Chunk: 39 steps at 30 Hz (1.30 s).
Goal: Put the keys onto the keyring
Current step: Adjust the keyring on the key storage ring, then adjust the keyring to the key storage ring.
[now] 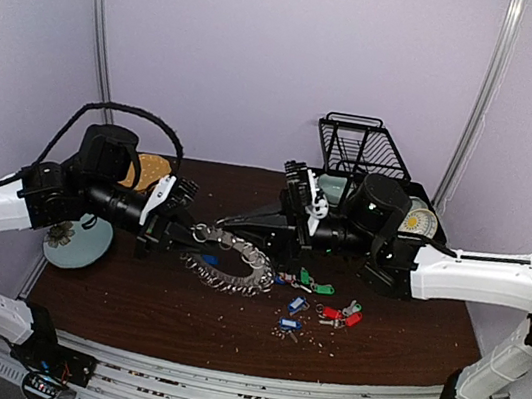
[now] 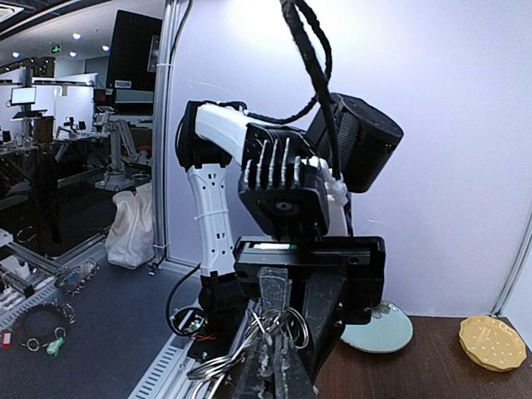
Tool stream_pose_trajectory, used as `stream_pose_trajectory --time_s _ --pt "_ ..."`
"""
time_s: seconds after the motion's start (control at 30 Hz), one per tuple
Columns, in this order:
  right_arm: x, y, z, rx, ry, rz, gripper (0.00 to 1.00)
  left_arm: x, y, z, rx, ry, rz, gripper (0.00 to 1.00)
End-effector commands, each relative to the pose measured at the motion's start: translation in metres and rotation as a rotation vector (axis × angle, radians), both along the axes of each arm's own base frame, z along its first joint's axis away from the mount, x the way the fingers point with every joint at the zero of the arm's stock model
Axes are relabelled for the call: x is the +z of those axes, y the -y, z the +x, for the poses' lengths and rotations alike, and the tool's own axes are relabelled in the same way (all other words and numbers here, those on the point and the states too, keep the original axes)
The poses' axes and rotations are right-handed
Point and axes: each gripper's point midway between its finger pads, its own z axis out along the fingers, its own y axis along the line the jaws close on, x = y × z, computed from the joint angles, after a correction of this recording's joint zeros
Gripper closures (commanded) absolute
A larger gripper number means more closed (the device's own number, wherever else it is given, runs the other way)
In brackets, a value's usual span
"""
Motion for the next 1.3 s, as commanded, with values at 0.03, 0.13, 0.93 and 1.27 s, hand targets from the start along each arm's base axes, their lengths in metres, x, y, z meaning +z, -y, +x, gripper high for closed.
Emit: stream_pose_trajectory --time_s 0.03,0.13,0.93,1.27 --pt "0.042 0.004 -0.024 0.096 0.045 0.176 1.0 0.023 0.009 -0.01 -0.102 0.001 -0.127 1.0" --pt "0.037 -0.001 -0.029 0.127 0.044 0.164 1.0 0.031 0.01 -0.01 -0.104 0.001 -0.149 1.0" --pt "0.02 -0.006 -0.013 0.08 0.01 0.163 1.0 0.062 0.007 -0.007 -0.003 0.101 -0.237 0.64" --pt "0.013 -0.001 0.011 -0.086 0.008 0.139 1.0 0.068 -0.017 -0.013 0.081 0.137 -0.251 0.19"
